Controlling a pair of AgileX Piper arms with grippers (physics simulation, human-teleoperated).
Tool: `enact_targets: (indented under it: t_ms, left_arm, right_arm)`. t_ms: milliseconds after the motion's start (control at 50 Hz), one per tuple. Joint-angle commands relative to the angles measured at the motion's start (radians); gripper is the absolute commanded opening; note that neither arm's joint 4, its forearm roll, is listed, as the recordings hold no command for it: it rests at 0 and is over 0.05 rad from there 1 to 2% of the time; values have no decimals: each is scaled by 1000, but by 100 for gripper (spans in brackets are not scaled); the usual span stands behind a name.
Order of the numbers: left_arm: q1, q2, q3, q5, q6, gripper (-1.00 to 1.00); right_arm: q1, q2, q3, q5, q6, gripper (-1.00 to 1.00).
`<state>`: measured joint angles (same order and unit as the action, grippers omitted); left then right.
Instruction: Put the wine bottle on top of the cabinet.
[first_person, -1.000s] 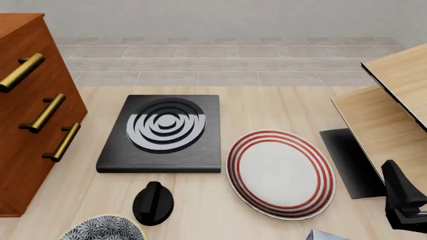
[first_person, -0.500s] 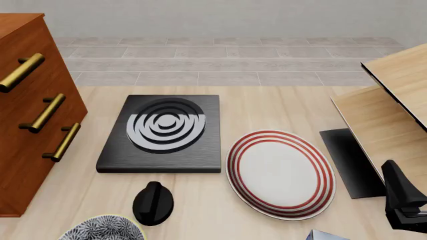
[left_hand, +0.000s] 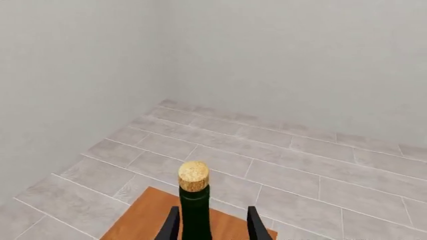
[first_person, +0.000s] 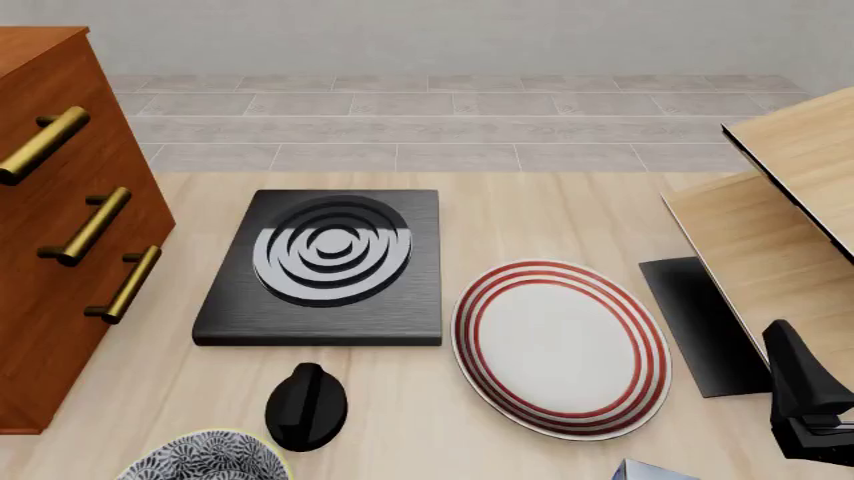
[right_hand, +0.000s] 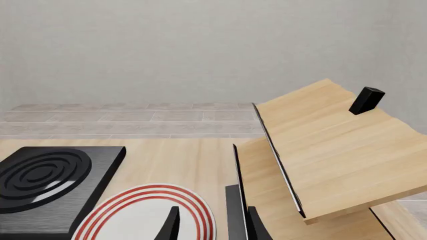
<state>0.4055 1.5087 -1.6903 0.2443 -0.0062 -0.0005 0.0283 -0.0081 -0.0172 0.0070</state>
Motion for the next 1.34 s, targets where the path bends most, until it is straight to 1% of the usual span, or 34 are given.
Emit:
enact_targets:
  t_ms: [20,160,560,1000,1340]
  left_arm:
    - [-32,-32,-30,47,10,100]
    - [-43,-67,-61,91,3,100]
    - [-69,-180,-72,189,-32,100]
    - [-88,-261,-82,255,-61,100]
    - [-132,-328,-143,355,-89,100]
  right_arm:
    - [0,0,0,0,0,100]
    - [0,0,0,0,0,100]
    - [0,0,0,0,0,100]
    - [0,0,0,0,0,100]
    - [0,1,0,0,0,100]
